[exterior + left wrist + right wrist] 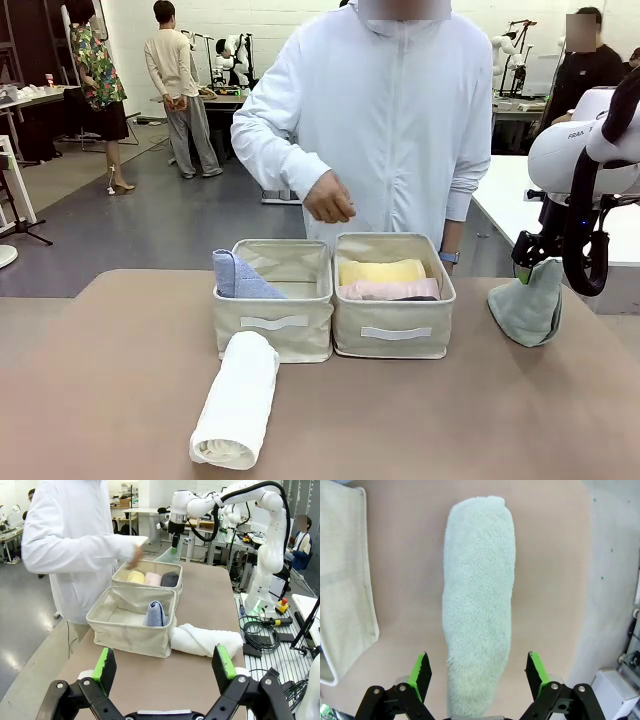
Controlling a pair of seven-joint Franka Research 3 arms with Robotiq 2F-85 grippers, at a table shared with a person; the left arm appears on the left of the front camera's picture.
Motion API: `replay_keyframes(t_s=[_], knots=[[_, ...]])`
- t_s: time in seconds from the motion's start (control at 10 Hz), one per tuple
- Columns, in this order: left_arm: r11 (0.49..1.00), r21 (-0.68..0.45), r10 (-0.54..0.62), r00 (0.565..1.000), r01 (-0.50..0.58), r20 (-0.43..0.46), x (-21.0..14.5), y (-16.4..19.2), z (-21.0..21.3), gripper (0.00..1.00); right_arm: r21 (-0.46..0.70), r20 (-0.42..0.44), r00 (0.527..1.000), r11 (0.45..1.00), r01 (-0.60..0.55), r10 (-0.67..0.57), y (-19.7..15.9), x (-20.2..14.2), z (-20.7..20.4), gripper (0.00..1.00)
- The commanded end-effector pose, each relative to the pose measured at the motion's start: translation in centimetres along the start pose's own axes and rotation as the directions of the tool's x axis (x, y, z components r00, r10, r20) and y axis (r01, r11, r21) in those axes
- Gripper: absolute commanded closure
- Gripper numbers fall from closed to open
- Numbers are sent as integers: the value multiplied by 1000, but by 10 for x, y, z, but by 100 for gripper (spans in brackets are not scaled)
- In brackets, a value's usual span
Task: Sort the towels based on their folding style.
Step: Pick up another triangle-folded towel from the table and place it in the left Fabric basket.
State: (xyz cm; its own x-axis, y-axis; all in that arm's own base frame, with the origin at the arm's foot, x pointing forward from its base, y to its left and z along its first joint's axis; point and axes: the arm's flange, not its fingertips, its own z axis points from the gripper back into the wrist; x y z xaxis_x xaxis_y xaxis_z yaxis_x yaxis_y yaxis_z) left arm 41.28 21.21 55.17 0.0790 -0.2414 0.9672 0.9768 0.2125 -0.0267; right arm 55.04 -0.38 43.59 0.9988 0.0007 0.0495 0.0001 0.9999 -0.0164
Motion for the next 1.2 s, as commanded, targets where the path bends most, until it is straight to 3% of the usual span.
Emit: replay_keyframes(t_s=[0.0,0.1,0.2,0.4,0.5,0.7,1.1], knots=[[1000,5,-12,1000,12,6,2,1,1,0,17,-50,999,1000,-14,15,-1,10,-1,58],[1000,5,-12,1000,12,6,2,1,1,0,26,-58,998,1000,-13,15,-1,12,-2,61],[1000,5,-12,1000,12,6,2,1,1,0,28,-61,998,1000,-13,15,-1,12,-2,100],[1000,5,-12,1000,12,6,2,1,1,0,29,-68,998,1000,-10,12,-1,12,-3,100],[1000,5,-12,1000,12,6,2,1,1,0,27,-74,997,1000,-9,11,-1,13,-3,82],[1000,5,-12,1000,12,6,2,1,1,0,20,-74,997,1000,-15,16,3,12,-2,100],[1000,5,-12,1000,12,6,2,1,1,0,0,-75,994,997,-73,73,16,2,13,100]])
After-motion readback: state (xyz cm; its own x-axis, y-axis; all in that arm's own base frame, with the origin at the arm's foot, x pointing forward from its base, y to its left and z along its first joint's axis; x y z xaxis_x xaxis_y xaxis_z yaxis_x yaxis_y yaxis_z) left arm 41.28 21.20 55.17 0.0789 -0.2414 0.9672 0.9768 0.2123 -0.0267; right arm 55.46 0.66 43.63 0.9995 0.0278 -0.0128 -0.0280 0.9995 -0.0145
